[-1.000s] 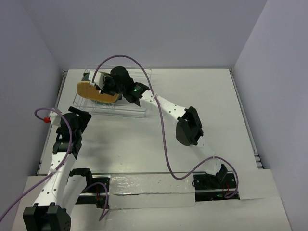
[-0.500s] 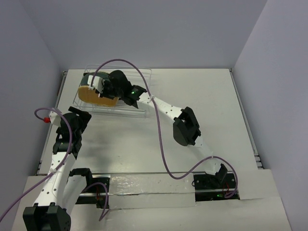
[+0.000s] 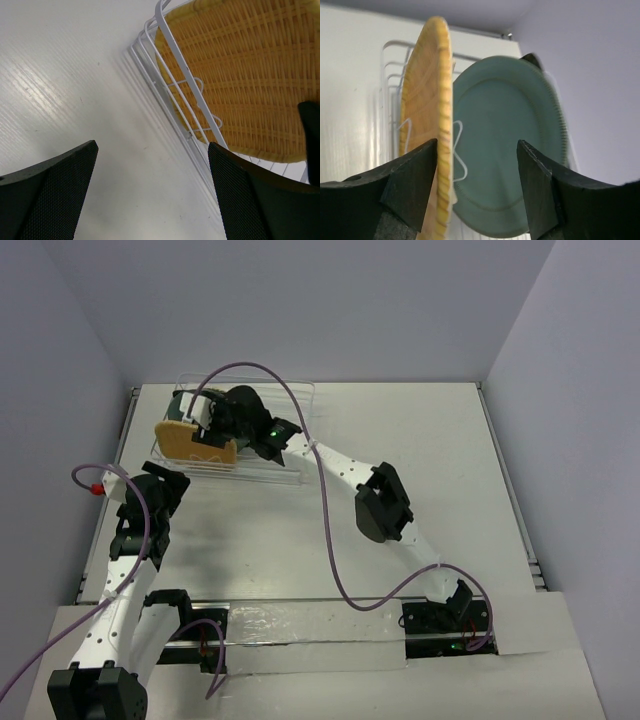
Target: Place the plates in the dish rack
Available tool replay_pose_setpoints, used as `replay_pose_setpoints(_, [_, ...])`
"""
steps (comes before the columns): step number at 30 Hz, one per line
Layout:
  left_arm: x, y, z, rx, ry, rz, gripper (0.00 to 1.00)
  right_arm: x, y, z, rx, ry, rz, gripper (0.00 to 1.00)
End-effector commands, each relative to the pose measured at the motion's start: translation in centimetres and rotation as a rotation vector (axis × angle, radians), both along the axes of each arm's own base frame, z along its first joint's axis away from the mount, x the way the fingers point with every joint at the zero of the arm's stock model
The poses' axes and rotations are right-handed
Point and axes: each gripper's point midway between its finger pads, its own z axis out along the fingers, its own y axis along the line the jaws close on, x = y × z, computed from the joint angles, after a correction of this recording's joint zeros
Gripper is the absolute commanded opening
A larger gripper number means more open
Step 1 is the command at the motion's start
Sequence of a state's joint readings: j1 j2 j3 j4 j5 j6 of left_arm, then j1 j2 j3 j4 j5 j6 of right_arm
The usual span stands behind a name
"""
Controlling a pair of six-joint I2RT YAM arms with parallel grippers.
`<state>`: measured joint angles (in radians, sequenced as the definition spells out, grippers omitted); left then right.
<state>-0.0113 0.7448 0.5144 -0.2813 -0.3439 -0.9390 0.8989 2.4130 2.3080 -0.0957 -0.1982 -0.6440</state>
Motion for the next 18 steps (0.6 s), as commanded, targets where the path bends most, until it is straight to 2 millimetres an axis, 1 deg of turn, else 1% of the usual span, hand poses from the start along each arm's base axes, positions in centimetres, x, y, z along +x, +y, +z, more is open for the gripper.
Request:
replay_pose_setpoints(1, [0.2,0.3,0.9,0.006,-0.033,0.008,0.99,0.5,-0.7,9.4,0.187,-0.106,-0.068,0.76])
replay_pose_setpoints(3, [0.2,0.3,1.1,0.006,-0.037,0.008,0.99,0.5,-1.6,11.3,0.222,-0.102,-0.103,0.82])
replay_pose_setpoints(4, [0.2,0.3,1.2,0.008,-0.037,0.01,0.99,0.6,-2.0,12.0,0.237,-0.108,-0.122,0.87])
replay_pose_setpoints(5, [0.2,0.4,1.3,0.008,-0.04,0.012,0.99,0.6,-2.6,13.7,0.268,-0.13,-0.141,0.88])
replay_pose_setpoints(6, [0.2,0.3,1.4,0.008,-0.039,0.009,0.99,0.5,-3.5,15.3,0.297,-0.137,-0.167,0.9])
replay_pose_setpoints(7, [0.3,0.2,1.5,0.006,-0.041,0.006,0.99,0.5,-4.2,15.7,0.31,-0.122,-0.181,0.94])
replay_pose_setpoints(10, [0.4,0.1,2.0,0.0,-0.052,-0.001,0.99,-0.7,-7.0,20.1,0.418,-0.073,-0.201,0.99])
replay_pose_setpoints(12, [0.5,0.0,2.3,-0.004,-0.055,-0.005,0.99,-1.3,-8.5,20.7,0.457,-0.02,-0.217,1.0])
replay_pose_setpoints(13, [0.6,0.0,2.5,-0.004,-0.06,-0.005,0.99,-1.5,-9.6,21.6,0.487,-0.002,-0.23,1.0])
replay_pose_setpoints(14, [0.6,0.0,2.8,-0.006,-0.065,-0.006,0.99,-1.3,-10.6,20.4,0.487,0.038,-0.253,1.0])
replay_pose_setpoints(15, [0.6,0.0,3.1,-0.007,-0.07,-0.004,0.99,-1.7,-12.0,20.6,0.522,0.074,-0.274,1.0])
replay_pose_setpoints(16, [0.6,0.0,3.3,-0.007,-0.071,0.0,0.99,-2.1,-14.1,20.4,0.569,0.124,-0.307,1.0])
replay_pose_setpoints(18, [0.6,0.3,4.1,0.0,-0.083,0.014,0.99,-2.2,-18.3,19.8,0.657,0.203,-0.36,1.0])
